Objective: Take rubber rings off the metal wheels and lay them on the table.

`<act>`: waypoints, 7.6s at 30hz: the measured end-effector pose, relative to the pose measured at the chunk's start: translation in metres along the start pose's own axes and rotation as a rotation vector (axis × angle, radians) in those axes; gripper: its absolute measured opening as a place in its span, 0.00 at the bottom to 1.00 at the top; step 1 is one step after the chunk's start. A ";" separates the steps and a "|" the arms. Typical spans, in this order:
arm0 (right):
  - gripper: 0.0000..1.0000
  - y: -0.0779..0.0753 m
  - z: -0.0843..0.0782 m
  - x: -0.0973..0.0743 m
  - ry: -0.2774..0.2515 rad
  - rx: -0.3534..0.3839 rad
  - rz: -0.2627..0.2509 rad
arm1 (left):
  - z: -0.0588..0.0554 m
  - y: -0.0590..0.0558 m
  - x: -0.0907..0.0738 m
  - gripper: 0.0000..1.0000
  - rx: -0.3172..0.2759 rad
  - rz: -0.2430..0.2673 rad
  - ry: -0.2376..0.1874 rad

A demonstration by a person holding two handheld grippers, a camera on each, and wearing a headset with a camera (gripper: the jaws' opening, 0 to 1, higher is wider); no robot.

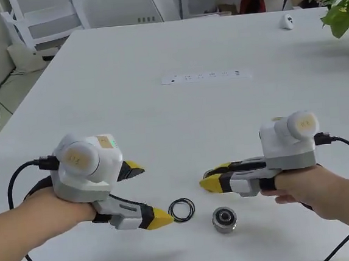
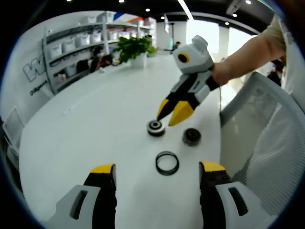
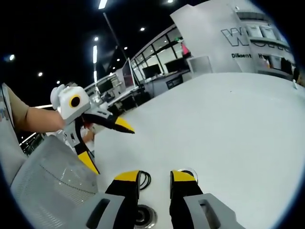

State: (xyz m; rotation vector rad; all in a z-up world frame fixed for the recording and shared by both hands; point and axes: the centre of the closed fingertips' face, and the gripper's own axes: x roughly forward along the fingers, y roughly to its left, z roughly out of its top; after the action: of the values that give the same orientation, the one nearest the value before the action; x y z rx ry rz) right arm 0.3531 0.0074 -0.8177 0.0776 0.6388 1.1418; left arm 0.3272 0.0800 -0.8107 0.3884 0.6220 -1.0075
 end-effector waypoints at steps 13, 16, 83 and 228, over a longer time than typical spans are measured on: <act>0.27 -0.019 -0.008 -0.018 -0.001 -0.008 -0.059 | 0.015 -0.004 0.017 0.71 0.019 -0.032 -0.009; 0.29 -0.021 -0.012 -0.020 0.005 -0.016 -0.065 | 0.018 -0.006 0.021 0.70 0.022 -0.039 -0.008; 0.10 -0.051 -0.036 -0.001 0.043 -0.188 -0.054 | 0.045 0.001 0.106 0.25 -0.041 -0.111 -0.037; 0.00 -0.035 -0.016 -0.012 -0.151 0.162 -0.059 | 0.042 0.001 0.111 0.14 0.068 -0.007 0.029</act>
State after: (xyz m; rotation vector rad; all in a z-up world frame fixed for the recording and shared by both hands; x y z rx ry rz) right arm 0.3712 -0.0219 -0.8387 0.2792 0.5941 1.0158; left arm 0.3833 -0.0165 -0.8500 0.4617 0.6166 -1.0330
